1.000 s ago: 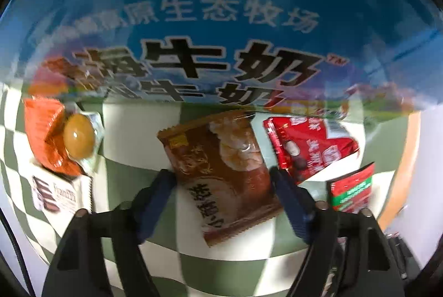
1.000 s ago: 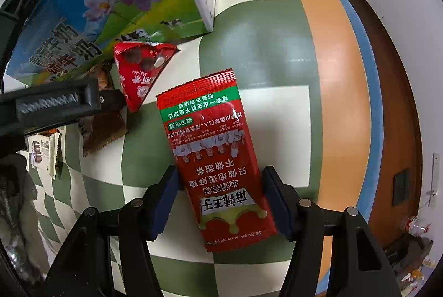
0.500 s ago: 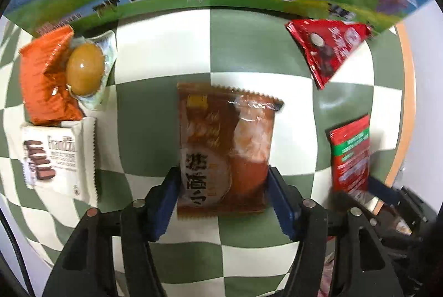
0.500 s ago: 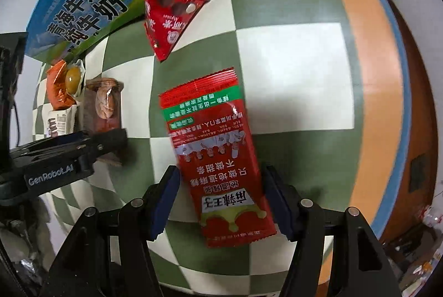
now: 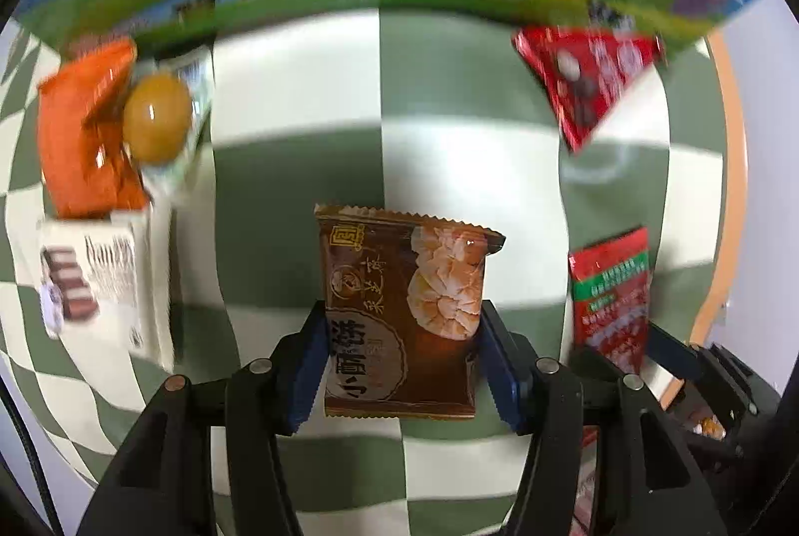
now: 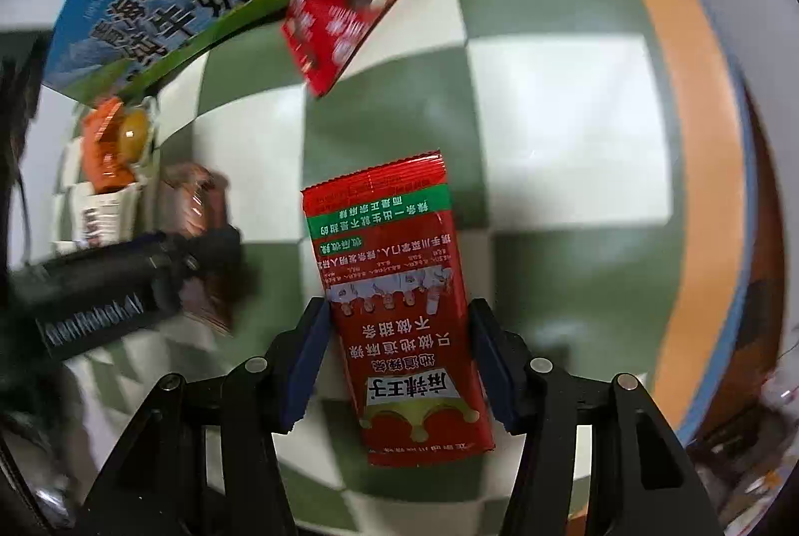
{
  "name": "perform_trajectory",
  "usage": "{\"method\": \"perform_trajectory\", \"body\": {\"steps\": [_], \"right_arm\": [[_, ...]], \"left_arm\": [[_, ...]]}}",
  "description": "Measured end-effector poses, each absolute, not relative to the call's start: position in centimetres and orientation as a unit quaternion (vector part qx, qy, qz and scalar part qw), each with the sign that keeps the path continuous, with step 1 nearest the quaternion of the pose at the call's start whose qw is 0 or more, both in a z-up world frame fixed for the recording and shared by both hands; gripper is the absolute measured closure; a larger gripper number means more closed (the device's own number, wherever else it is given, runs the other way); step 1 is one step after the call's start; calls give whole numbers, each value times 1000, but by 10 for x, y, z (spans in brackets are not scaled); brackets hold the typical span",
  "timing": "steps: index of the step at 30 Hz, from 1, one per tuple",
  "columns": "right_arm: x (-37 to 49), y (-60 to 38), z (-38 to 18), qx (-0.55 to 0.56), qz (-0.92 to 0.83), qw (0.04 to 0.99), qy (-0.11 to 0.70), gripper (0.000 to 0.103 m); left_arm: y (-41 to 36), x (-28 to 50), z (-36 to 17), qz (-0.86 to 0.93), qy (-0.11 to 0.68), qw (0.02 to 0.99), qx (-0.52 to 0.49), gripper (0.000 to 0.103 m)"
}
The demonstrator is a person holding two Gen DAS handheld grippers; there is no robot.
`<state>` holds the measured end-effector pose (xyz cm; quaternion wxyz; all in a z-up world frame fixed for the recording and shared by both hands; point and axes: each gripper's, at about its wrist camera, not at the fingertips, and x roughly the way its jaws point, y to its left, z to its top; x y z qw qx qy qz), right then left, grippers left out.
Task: Organize snacks
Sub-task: 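Grasp the brown shrimp-cracker packet with the left tool while the right tool grasps the long red packet, then carry both packets into the box and open both tools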
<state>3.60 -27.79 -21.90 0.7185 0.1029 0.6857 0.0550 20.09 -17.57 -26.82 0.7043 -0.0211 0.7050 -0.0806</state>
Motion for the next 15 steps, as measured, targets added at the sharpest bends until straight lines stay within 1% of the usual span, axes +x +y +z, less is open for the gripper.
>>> {"method": "perform_trajectory", "body": {"steps": [1,3,5,6,8,10,11,15], "right_arm": [[33,-276,-220,108,56,716,687,41],[30,-267,-227,90,55,711,695,40],[33,-257,-232,65,52,713,696,40],[32,-250,-234,45,50,715,696,40],[33,-242,-236,22,45,722,690,42],[30,-231,-234,16,44,728,684,49],[29,-220,-233,22,44,731,681,50],[24,-228,-209,56,51,739,669,53]], "left_arm": [[-175,198,-272,-86,710,698,-25,47],[-173,195,-282,-87,719,689,-36,45],[-169,194,-288,-83,717,691,-35,45],[-171,206,-293,-82,716,693,-32,47],[-191,192,-300,-79,711,698,-22,48],[-206,184,-291,-82,704,705,-15,49],[-207,183,-288,-84,701,708,-14,49],[-198,164,-267,-96,684,723,-24,49]]}}
